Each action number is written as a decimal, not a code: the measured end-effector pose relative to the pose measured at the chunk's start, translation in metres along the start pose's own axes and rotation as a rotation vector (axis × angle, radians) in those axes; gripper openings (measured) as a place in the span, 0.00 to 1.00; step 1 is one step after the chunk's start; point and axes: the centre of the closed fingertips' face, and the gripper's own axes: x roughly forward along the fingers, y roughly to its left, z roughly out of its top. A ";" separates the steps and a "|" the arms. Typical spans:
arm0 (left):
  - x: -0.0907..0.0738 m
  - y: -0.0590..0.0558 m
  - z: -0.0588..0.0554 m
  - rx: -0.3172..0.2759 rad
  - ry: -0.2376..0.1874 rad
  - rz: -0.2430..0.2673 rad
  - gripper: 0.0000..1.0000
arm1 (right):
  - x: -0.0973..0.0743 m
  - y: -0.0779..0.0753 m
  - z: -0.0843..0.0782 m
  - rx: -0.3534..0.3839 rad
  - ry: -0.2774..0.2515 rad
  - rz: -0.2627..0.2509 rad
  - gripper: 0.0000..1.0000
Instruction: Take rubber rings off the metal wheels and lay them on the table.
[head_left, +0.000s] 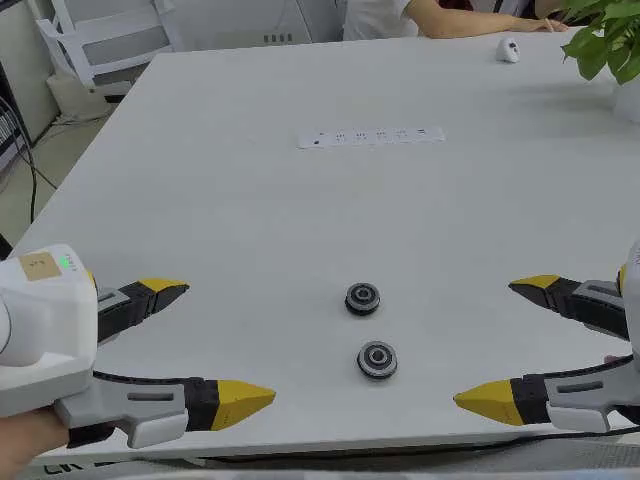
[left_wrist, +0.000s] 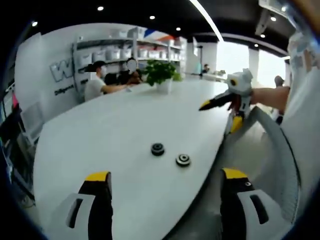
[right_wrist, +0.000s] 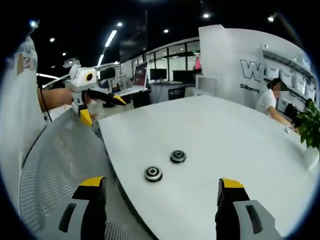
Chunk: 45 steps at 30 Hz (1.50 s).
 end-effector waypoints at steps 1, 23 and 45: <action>0.000 0.000 0.000 -0.002 0.001 -0.001 0.92 | 0.001 0.000 0.000 0.002 -0.002 0.002 0.86; 0.007 0.004 -0.001 0.010 0.011 -0.019 0.91 | 0.003 -0.003 -0.004 -0.024 0.011 -0.012 0.99; 0.005 0.006 -0.003 0.007 0.016 -0.015 0.91 | 0.000 -0.006 0.010 0.013 -0.064 -0.013 0.99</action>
